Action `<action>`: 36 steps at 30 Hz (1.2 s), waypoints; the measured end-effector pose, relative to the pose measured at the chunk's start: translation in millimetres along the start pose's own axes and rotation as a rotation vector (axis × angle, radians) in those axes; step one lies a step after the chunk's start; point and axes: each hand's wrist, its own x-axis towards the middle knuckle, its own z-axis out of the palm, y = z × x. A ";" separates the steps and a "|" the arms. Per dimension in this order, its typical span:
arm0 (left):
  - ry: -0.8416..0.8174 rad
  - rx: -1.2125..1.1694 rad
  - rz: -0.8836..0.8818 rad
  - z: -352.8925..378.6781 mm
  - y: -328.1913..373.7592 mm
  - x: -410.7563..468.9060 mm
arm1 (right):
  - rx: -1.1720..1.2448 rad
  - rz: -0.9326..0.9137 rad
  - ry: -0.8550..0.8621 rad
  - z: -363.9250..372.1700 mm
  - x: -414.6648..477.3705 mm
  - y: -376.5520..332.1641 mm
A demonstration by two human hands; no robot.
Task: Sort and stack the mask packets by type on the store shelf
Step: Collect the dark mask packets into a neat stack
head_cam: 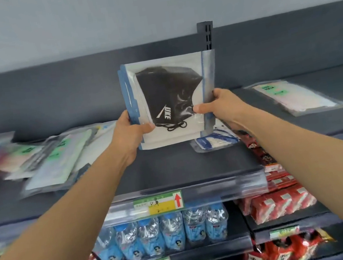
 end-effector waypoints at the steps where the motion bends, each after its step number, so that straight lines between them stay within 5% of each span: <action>1: 0.013 0.012 -0.009 -5.7 -1.3 -4.1 | -0.007 0.004 -0.030 6.7 -0.7 0.1; 15: 0.185 0.053 -0.003 -76.3 1.3 -28.2 | -0.032 -0.046 -0.012 84.7 -14.9 -28.3; 29: 0.223 -0.185 -0.133 -279.4 10.7 -26.1 | 0.126 0.002 -0.107 273.2 -27.6 -91.9; 36: 0.200 -0.105 -0.180 -318.7 -12.3 -19.4 | -0.027 0.049 -0.057 308.0 -26.2 -89.6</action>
